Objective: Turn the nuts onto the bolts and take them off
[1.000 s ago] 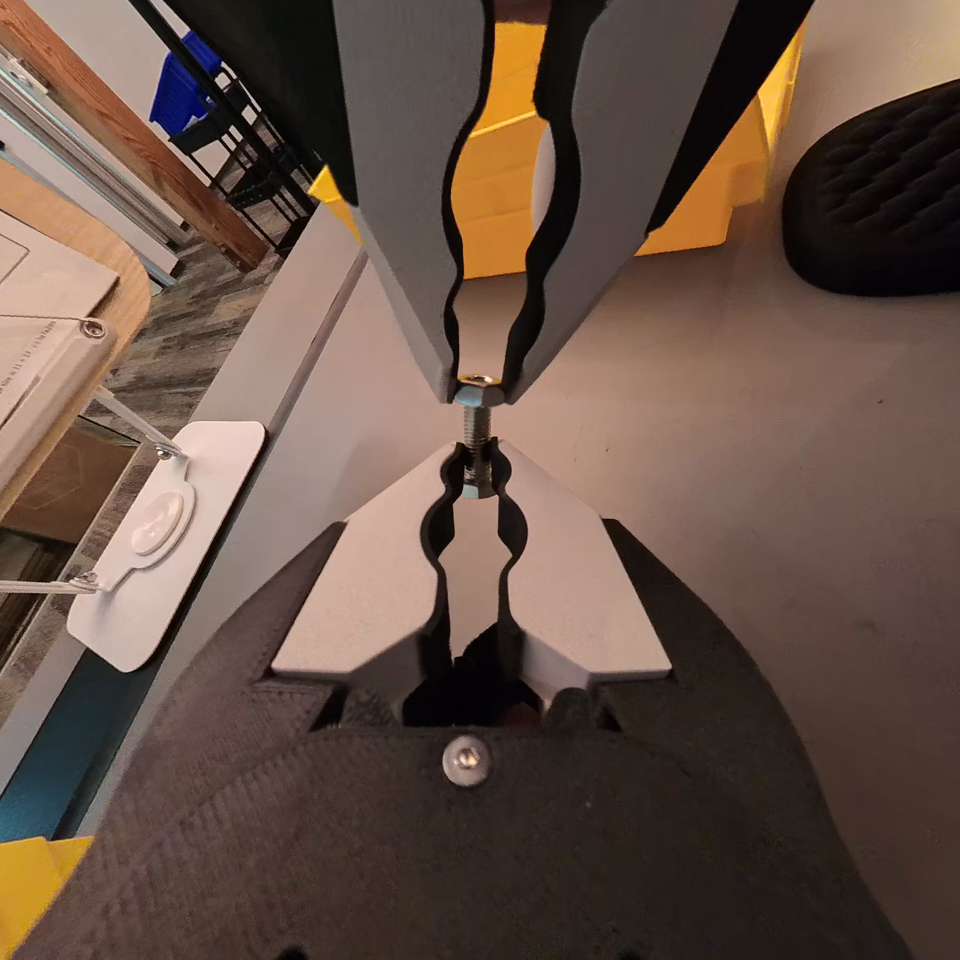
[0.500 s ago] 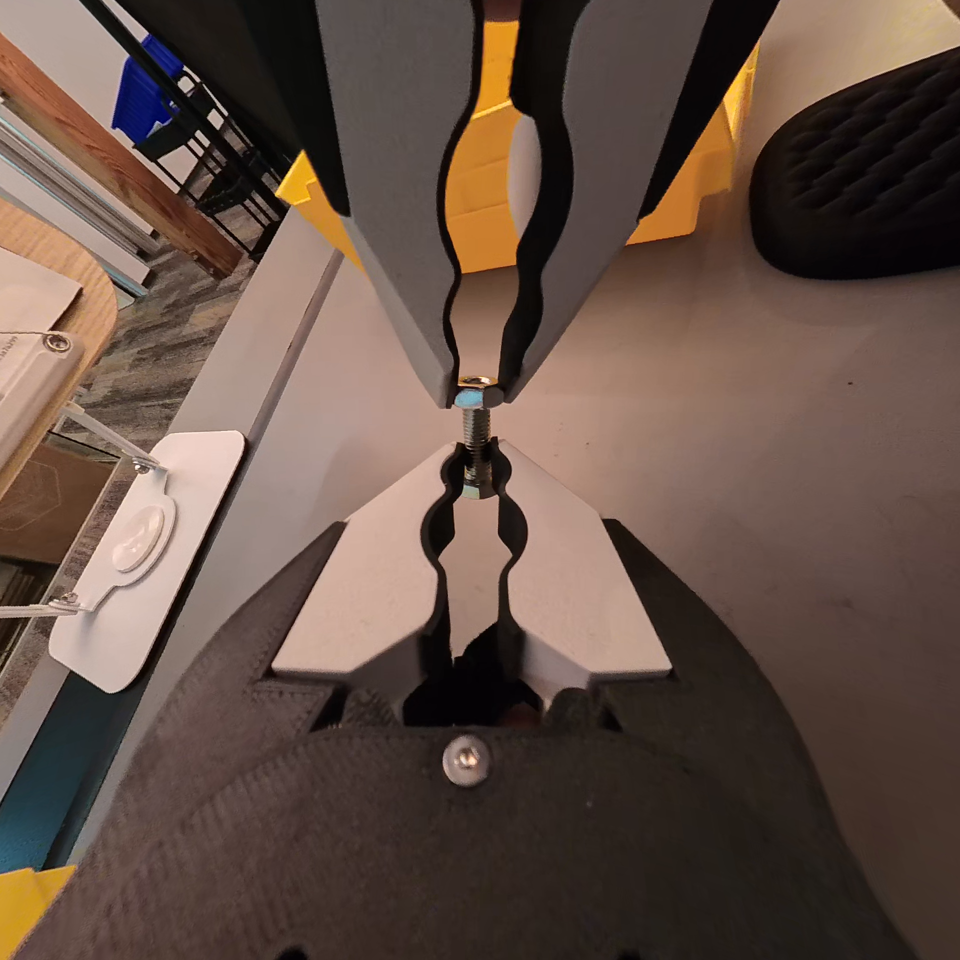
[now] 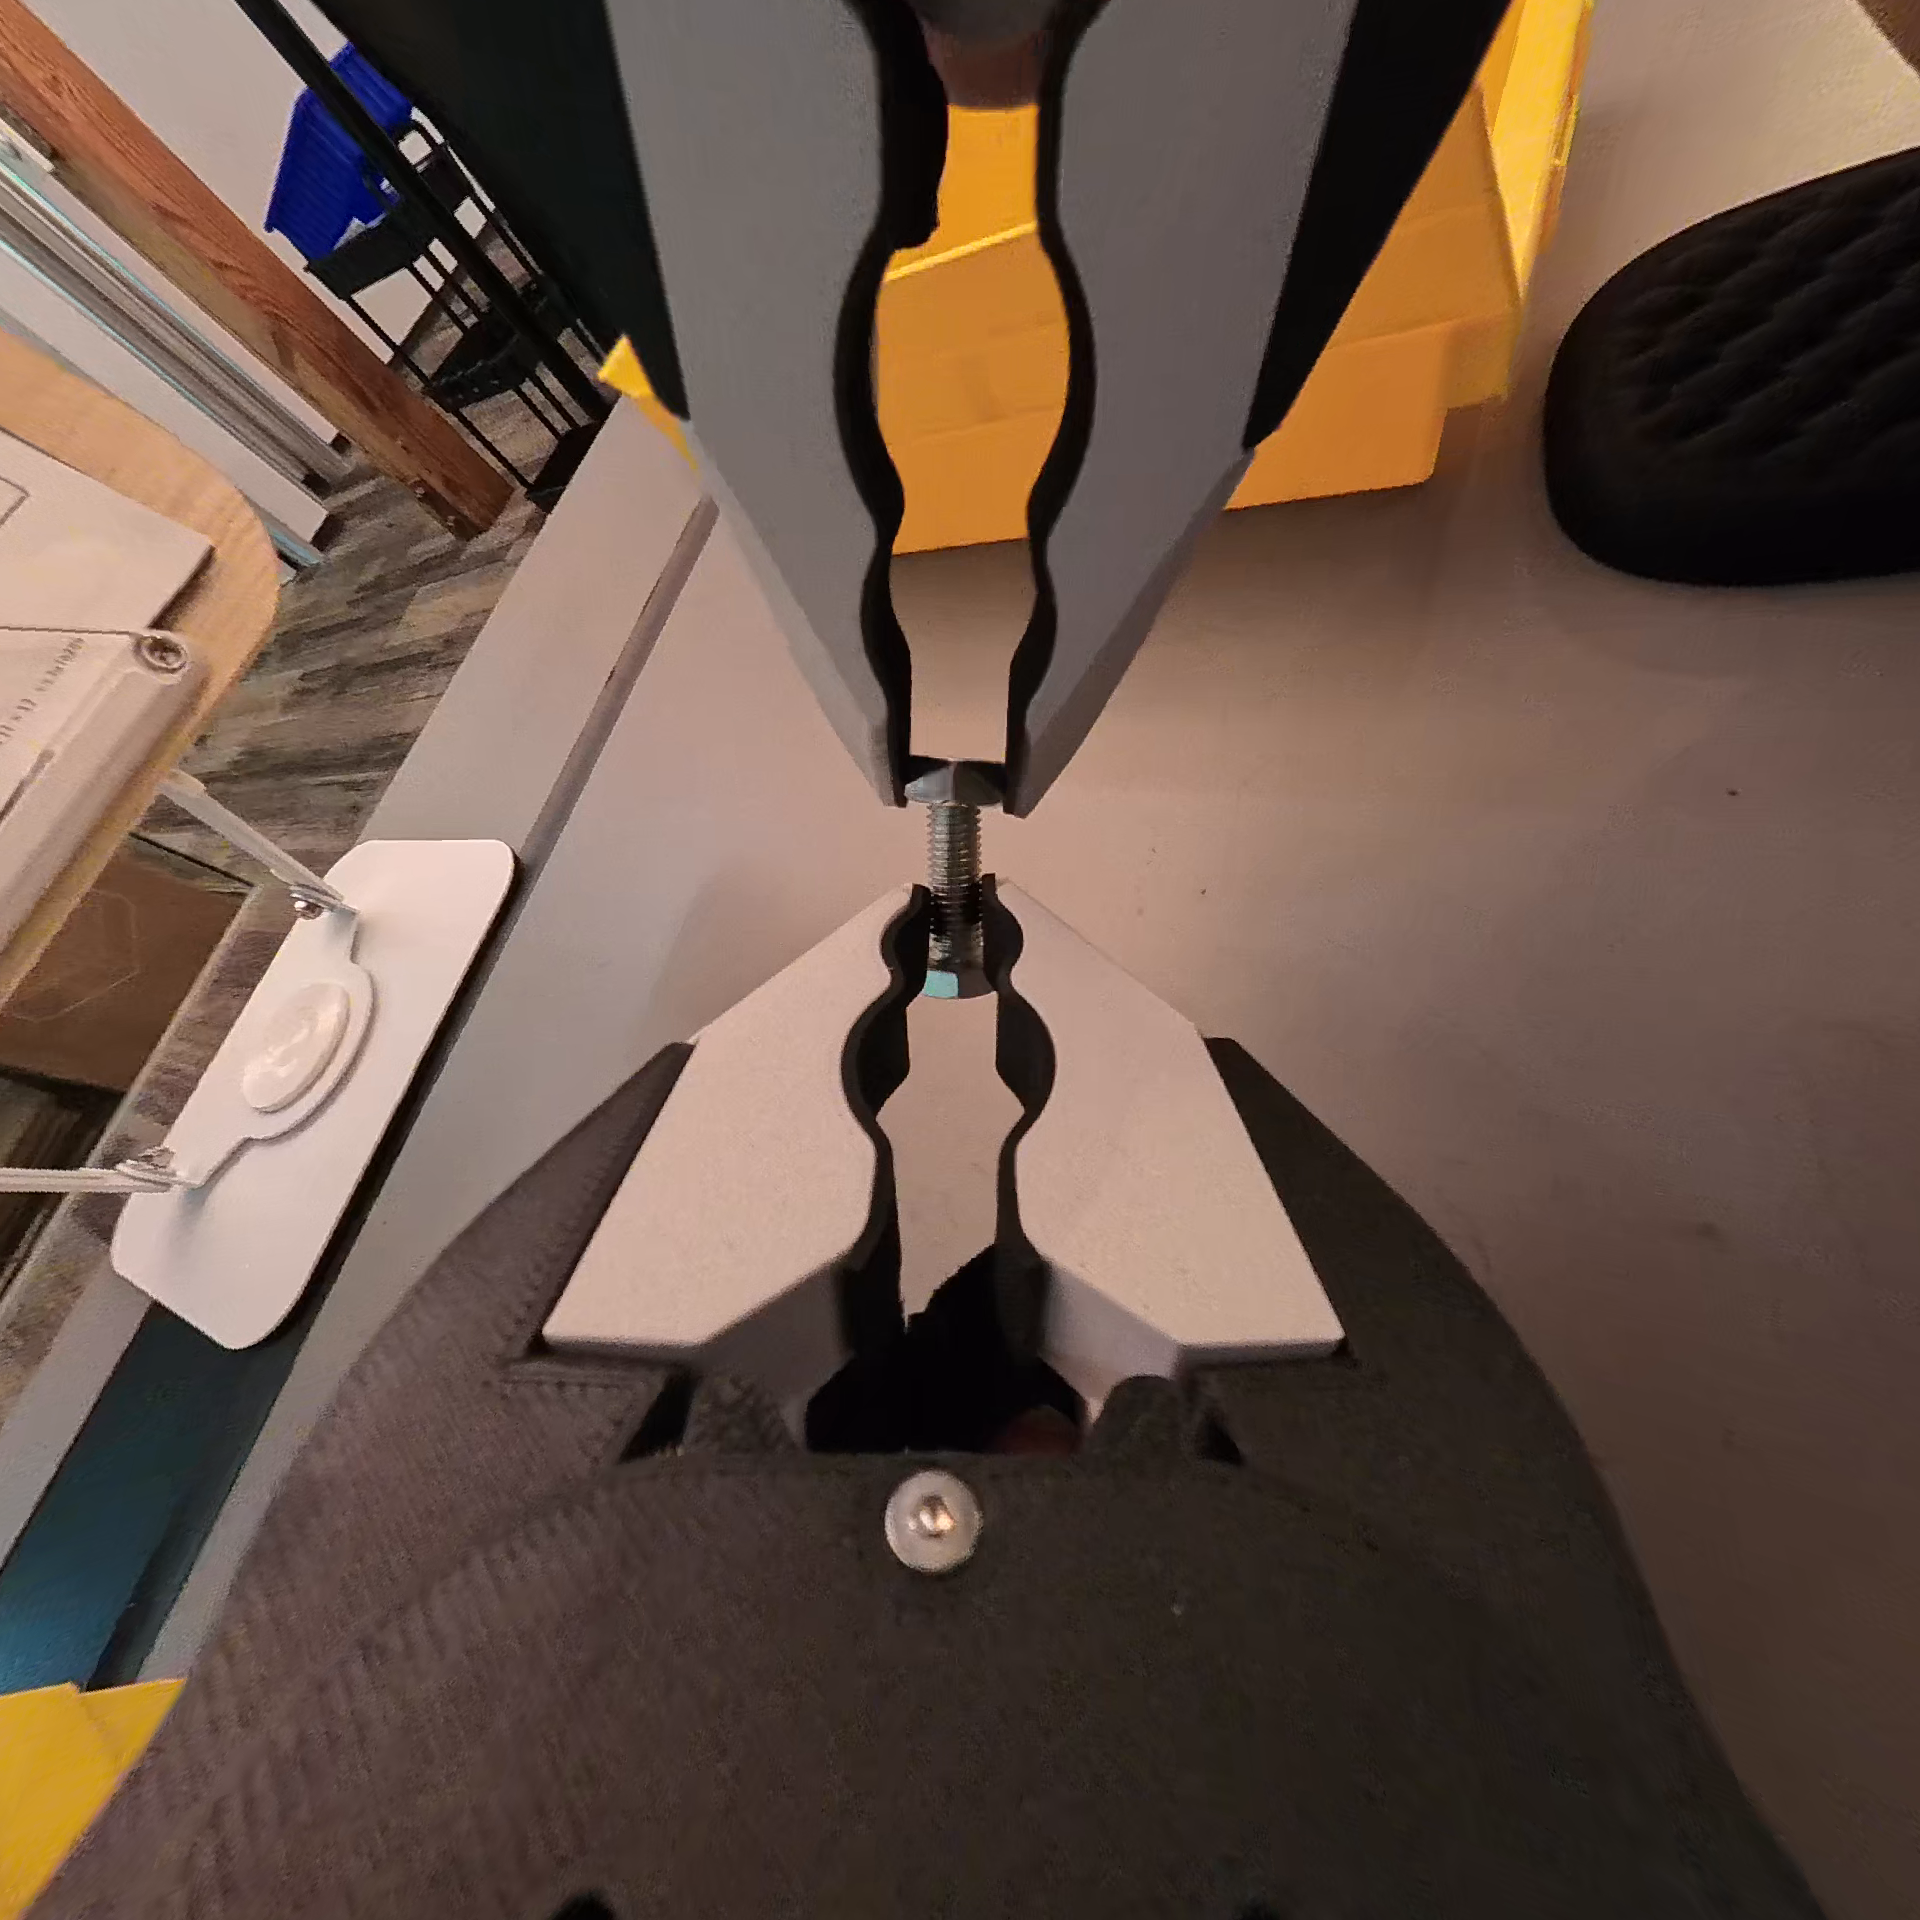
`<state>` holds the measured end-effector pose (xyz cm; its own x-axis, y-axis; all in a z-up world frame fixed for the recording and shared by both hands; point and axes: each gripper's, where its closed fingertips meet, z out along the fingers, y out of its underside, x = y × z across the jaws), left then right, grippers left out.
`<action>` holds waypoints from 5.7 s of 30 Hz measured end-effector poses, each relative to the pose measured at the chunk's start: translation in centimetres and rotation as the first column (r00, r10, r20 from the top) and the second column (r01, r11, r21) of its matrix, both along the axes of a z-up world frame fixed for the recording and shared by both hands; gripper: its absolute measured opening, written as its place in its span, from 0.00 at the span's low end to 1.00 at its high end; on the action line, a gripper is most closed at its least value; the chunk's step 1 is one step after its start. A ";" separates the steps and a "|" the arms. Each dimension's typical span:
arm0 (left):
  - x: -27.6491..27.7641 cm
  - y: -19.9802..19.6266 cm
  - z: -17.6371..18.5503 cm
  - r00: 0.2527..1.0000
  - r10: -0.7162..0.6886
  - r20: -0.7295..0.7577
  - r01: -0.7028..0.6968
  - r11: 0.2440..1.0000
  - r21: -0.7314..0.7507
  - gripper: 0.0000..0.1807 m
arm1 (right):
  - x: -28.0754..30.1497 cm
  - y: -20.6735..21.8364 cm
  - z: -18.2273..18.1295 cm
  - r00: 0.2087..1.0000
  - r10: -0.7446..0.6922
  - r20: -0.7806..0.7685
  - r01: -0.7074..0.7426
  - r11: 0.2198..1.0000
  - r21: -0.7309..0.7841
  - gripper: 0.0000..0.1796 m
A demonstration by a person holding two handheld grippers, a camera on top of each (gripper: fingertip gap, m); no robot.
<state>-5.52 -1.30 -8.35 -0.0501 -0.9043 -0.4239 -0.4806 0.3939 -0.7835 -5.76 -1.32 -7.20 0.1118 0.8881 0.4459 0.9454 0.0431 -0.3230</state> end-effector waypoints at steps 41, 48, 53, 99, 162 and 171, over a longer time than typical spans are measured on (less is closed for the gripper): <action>-0.2 0.1 2.9 0.988 0.004 0.152 0.016 0.992 -0.129 0.04 | -2.9 0.1 4.1 0.915 0.184 -0.360 -0.154 0.982 0.109 0.09; -0.5 -0.1 4.4 0.974 -0.007 0.226 0.049 0.982 -0.181 0.04 | -2.3 0.0 5.3 0.876 0.188 -0.443 -0.152 0.982 0.116 0.09; -0.6 -0.6 5.4 0.962 -0.030 0.273 0.090 0.974 -0.209 0.04 | -2.7 -0.5 6.2 0.826 0.216 -0.521 -0.184 0.976 0.113 0.09; -1.6 -5.0 8.1 0.875 -0.249 0.415 0.365 0.902 -0.229 0.04 | -3.5 -4.3 8.2 0.715 0.319 -0.623 -0.348 0.934 0.079 0.09; -1.9 0.6 8.3 0.903 0.019 0.428 0.093 0.967 -0.238 0.04 | -2.8 1.2 8.3 0.711 0.077 -0.699 -0.089 0.996 0.020 0.09; -1.7 0.1 8.0 0.910 -0.006 0.416 0.121 0.961 -0.250 0.04 | -2.7 0.9 8.3 0.705 0.099 -0.702 -0.112 0.993 0.028 0.09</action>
